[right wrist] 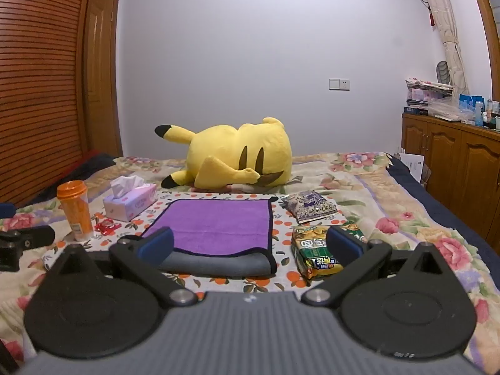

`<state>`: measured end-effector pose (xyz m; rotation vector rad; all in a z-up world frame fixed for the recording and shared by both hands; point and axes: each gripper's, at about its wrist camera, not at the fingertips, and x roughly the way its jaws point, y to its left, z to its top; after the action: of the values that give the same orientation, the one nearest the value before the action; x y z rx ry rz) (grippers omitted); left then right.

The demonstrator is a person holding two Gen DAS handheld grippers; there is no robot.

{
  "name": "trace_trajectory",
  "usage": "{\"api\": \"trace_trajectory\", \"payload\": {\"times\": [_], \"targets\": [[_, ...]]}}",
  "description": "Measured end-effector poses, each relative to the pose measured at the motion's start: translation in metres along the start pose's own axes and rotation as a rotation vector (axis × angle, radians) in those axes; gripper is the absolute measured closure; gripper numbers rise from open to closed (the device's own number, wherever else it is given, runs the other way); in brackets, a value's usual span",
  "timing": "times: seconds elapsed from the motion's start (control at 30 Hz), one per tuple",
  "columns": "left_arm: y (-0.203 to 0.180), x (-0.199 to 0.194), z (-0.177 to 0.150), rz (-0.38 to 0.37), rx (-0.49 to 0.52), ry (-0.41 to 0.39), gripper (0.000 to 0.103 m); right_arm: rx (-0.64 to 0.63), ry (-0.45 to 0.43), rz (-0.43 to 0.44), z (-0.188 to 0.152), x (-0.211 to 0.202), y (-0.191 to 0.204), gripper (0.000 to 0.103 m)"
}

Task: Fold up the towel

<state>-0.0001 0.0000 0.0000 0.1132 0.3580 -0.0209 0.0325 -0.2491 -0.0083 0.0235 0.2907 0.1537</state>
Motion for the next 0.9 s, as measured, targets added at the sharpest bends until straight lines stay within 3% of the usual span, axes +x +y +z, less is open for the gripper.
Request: {"api": "trace_trajectory", "payload": {"times": [0.9], "targets": [[0.0001,0.0,0.0,0.0,-0.001,0.0,0.0,0.001,-0.004,0.001,-0.0004,-0.0005,-0.0019,0.0]]}}
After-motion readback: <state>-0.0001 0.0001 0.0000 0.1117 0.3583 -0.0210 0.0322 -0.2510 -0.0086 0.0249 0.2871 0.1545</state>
